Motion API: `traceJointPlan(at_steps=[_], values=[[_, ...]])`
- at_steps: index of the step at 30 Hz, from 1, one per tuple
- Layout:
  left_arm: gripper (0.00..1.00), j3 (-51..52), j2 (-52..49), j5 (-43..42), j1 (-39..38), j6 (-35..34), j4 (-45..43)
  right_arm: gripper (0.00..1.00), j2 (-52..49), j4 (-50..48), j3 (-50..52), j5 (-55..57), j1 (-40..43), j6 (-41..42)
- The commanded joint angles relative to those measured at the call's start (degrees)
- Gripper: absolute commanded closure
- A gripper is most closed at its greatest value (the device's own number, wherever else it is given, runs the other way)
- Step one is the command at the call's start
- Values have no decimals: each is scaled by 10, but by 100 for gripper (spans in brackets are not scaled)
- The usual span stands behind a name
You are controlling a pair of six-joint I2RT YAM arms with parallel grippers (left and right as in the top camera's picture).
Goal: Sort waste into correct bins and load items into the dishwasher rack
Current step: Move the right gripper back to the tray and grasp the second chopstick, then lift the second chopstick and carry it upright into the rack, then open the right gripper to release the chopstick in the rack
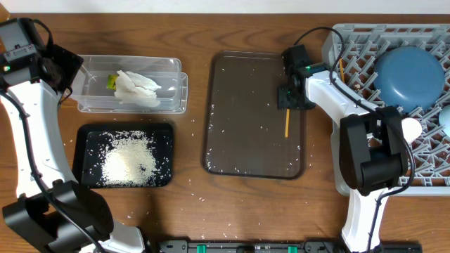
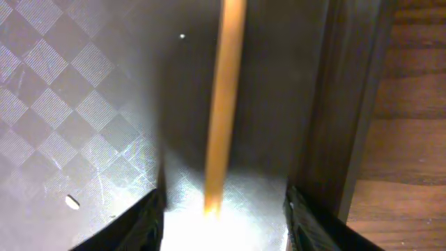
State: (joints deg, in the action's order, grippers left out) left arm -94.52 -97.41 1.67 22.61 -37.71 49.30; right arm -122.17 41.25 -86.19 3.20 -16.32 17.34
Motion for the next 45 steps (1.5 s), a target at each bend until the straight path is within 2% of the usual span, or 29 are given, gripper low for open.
traceJointPlan(at_steps=[1, 3, 5, 10, 14, 20, 27, 31, 45], values=[[9, -3, 4, 1, 1, -5, 2, 62, -30, -4, 2, -4, -3, 12], [9, -3, 4, 1, 1, -5, 2, 83, -42, -7, 2, -4, -6, 25], [9, -3, 4, 1, 1, -5, 2, 99, -52, -8, 2, -5, -7, 48], [9, -3, 4, 1, 1, -5, 2, 99, -39, 1, -10, -45, -5, 64], [9, -3, 4, 1, 1, -5, 2, 99, 10, 47, -52, -50, 17, 54], [9, -3, 4, 1, 1, -5, 1, 99, 118, 110, -117, -50, 80, -52], [9, -3, 4, 1, 1, -5, 2, 99, 217, 128, -119, -50, 155, -148], [9, -3, 4, 1, 1, -5, 1, 99, 217, 123, -115, -49, 180, -190], [9, -3, 4, 1, 1, -5, 2, 97, 111, 102, -106, -10, 199, -191]])
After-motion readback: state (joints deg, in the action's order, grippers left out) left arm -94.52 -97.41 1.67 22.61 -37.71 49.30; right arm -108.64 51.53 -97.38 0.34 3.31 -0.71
